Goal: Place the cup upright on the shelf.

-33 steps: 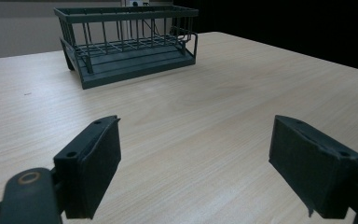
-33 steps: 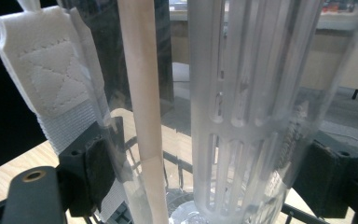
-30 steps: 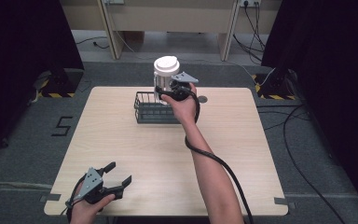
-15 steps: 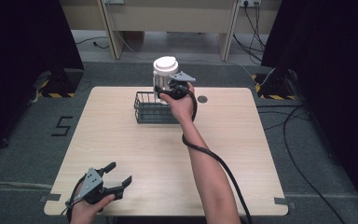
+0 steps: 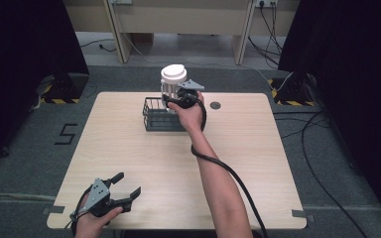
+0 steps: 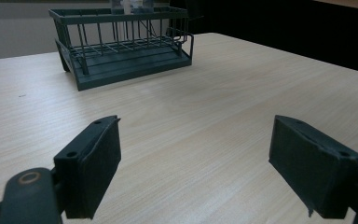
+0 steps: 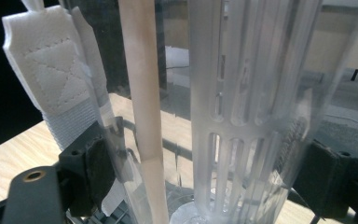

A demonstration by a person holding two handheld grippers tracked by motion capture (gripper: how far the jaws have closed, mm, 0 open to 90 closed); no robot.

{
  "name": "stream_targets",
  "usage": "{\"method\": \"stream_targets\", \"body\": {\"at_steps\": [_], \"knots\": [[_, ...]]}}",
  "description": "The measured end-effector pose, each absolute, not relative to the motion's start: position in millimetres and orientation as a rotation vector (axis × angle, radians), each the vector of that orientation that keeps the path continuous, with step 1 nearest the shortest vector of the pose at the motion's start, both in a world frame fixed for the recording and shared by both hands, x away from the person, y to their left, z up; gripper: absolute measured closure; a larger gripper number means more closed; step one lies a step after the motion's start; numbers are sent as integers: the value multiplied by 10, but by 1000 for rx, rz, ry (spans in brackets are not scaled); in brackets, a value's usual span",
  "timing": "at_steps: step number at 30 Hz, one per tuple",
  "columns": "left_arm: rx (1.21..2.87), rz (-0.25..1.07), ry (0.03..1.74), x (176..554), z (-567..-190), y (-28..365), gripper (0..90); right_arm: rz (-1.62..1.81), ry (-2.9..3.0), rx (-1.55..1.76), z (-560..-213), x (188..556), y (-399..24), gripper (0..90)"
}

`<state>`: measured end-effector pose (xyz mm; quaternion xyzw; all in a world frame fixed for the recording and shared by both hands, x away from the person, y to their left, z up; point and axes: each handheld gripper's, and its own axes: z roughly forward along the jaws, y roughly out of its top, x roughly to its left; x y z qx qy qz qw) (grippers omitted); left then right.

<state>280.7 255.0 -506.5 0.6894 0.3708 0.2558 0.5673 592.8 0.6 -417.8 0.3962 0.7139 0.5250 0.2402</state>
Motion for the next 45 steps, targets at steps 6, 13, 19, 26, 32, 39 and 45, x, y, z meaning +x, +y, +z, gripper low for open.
{"method": "stream_targets", "body": {"at_steps": [6, 13, 19, 26, 32, 39, 45], "knots": [[1620, 599, 871, 2808, -5065, 2548, 161, 1437, 1962, 1096, -4244, 5930, 10, 183], [1620, 598, 871, 2808, -5066, 2545, 162, 1429, 1971, 1103, -4301, 5932, 20, 182], [1621, 596, 870, 2808, -5066, 2544, 162, 1415, 1989, 1108, -4349, 5932, 20, 182], [1621, 595, 869, 2810, -5067, 2542, 162, 1398, 2005, 1121, -4399, 5934, 25, 182], [1621, 595, 868, 2811, -5068, 2541, 162, 1375, 2022, 1129, -4436, 5937, 27, 181], [1621, 594, 867, 2810, -5067, 2541, 162, 1362, 2037, 1136, -4467, 5937, 36, 180], [1622, 594, 866, 2810, -5066, 2539, 162, 1340, 2045, 1123, -4466, 5922, 49, 179]]}}
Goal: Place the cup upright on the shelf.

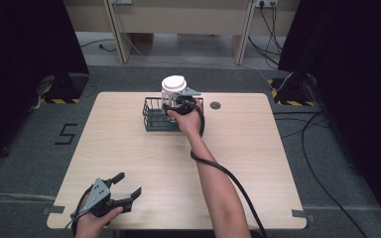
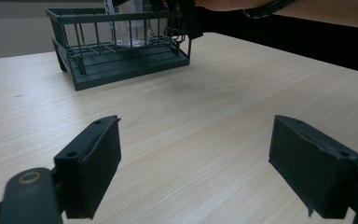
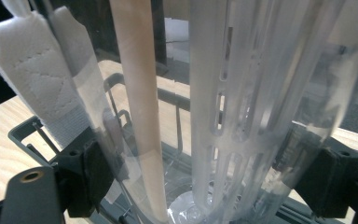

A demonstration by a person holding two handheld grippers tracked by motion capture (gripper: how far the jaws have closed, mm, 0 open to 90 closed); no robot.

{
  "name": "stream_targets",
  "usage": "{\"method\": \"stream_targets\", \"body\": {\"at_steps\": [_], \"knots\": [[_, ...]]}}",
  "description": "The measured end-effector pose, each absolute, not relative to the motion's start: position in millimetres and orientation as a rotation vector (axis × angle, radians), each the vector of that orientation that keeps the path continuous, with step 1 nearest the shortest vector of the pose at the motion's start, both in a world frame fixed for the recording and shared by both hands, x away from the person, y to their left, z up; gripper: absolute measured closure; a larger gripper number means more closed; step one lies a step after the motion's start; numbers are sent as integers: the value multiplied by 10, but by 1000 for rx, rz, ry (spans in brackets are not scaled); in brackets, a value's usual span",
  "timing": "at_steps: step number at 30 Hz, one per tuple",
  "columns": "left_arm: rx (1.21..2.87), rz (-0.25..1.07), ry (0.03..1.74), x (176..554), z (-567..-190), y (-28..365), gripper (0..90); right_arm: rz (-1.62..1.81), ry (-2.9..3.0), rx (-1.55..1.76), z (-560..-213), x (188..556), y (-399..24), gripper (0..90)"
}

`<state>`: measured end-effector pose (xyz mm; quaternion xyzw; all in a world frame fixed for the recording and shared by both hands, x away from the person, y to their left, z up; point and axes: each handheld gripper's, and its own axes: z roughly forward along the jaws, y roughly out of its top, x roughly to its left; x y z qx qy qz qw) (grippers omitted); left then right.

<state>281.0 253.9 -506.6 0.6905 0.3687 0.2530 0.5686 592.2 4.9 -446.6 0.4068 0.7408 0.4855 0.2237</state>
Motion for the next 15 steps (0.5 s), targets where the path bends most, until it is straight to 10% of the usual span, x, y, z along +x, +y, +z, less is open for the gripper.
{"method": "stream_targets", "body": {"at_steps": [15], "knots": [[1626, 594, 863, 2811, -5067, 2533, 163, 1336, 2045, 1118, -4461, 5888, 67, 155]]}}
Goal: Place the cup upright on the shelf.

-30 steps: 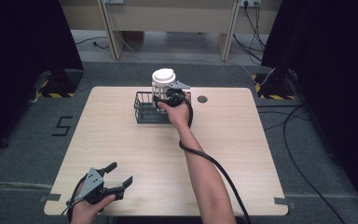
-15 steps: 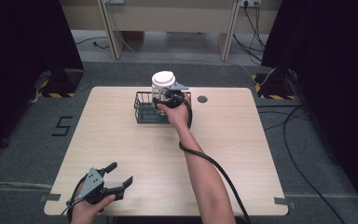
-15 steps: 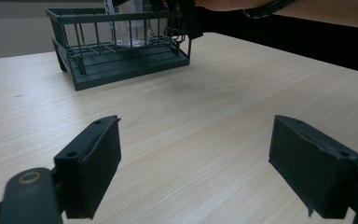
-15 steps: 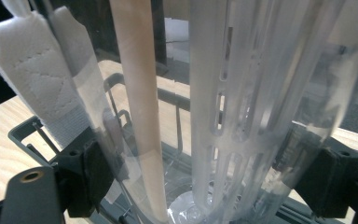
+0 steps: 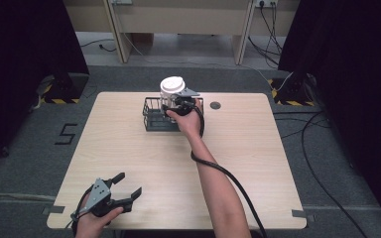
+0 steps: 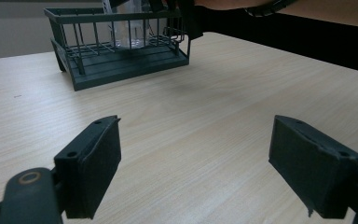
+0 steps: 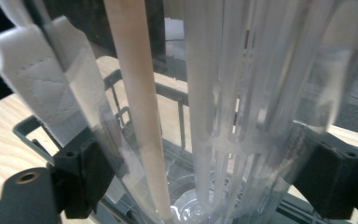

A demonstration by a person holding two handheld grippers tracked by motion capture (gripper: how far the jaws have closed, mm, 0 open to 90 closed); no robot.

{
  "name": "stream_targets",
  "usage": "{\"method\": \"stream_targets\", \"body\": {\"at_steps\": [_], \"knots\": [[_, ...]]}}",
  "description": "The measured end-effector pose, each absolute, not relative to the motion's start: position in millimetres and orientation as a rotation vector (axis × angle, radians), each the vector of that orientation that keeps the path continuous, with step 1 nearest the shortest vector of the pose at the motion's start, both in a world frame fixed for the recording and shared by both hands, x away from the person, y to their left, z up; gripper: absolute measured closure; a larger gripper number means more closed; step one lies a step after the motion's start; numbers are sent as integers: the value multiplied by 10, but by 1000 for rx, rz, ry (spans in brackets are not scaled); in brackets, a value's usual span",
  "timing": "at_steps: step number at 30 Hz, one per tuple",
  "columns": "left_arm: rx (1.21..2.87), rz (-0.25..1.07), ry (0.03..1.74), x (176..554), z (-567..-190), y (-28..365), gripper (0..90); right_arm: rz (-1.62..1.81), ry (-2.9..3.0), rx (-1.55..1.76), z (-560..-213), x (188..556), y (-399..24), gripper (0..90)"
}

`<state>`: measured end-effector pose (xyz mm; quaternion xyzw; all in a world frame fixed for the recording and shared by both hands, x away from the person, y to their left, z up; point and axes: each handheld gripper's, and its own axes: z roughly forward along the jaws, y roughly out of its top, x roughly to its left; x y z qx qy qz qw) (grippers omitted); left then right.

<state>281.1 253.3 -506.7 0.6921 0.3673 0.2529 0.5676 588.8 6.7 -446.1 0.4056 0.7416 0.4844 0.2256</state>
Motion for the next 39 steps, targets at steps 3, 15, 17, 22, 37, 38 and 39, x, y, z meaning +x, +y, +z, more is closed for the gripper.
{"method": "stream_targets", "body": {"at_steps": [3, 15, 17, 22, 37, 38, 39], "knots": [[1628, 593, 863, 2811, -5067, 2529, 163, 1341, 2044, 1121, -4432, 5860, 49, 154], [1634, 601, 862, 2813, -5069, 2529, 163, 1376, 2056, 1112, -4364, 5694, -83, 154], [1635, 600, 862, 2812, -5068, 2528, 163, 1369, 2073, 1103, -4353, 5655, -109, 154], [1635, 601, 864, 2813, -5071, 2525, 163, 1383, 2072, 1093, -4283, 5539, -225, 154], [1642, 606, 865, 2814, -5072, 2518, 163, 1370, 2112, 1107, -4257, 5291, -412, 155], [1644, 609, 863, 2812, -5071, 2519, 163, 1367, 2118, 1099, -4255, 5275, -422, 156], [1644, 609, 862, 2810, -5069, 2517, 163, 1367, 2119, 1099, -4251, 5257, -432, 155]]}}
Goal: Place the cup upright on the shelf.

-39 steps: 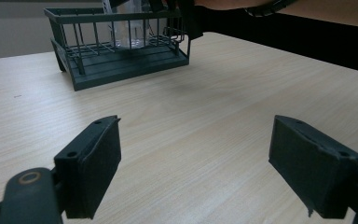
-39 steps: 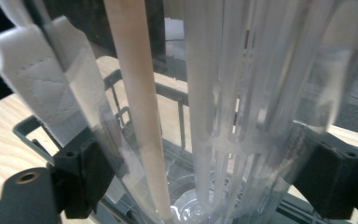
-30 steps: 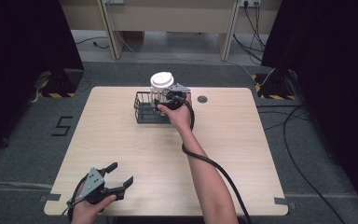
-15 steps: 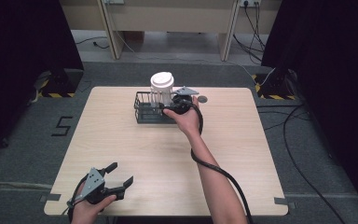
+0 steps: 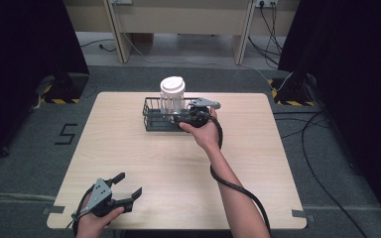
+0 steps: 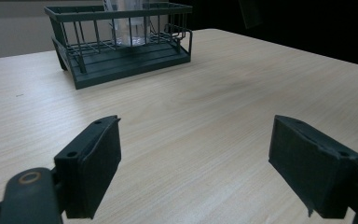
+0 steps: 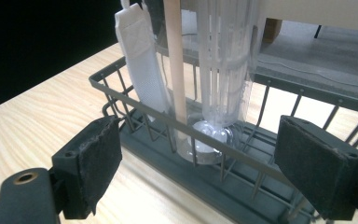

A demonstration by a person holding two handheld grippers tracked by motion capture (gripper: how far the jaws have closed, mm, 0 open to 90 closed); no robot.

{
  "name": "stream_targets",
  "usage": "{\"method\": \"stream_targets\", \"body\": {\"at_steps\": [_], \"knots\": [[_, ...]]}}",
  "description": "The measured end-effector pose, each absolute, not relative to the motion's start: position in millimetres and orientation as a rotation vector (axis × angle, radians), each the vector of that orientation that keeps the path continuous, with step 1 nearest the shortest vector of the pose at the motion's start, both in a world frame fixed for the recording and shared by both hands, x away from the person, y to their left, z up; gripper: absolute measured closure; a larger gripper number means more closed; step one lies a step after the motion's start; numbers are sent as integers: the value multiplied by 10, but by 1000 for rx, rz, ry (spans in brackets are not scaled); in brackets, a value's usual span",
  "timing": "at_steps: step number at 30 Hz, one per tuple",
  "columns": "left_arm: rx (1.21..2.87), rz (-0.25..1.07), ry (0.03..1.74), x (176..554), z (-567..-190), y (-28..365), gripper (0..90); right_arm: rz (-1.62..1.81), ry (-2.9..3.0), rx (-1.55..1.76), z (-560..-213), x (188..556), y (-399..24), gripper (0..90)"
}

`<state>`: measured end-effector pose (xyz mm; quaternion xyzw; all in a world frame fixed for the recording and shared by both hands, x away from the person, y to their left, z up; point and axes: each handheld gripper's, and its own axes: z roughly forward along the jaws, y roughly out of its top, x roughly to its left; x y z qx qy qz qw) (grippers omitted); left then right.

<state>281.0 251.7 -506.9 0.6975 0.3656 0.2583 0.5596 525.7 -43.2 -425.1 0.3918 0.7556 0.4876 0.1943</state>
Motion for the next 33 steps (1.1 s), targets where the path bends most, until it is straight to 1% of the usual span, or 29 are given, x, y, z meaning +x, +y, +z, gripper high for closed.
{"method": "stream_targets", "body": {"at_steps": [11, 20, 28, 33], "knots": [[1649, 612, 862, 2810, -5071, 2513, 163, 1372, 2137, 1092, -4262, 5053, -569, 166], [1651, 611, 859, 2806, -5069, 2509, 162, 1351, 2140, 1075, -4226, 4845, -766, 173], [1652, 613, 864, 2807, -5072, 2510, 162, 1318, 2151, 1093, -4355, 4638, -1040, 173], [1652, 613, 863, 2807, -5071, 2505, 162, 1316, 2142, 1106, -4382, 4569, -1149, 174]]}}
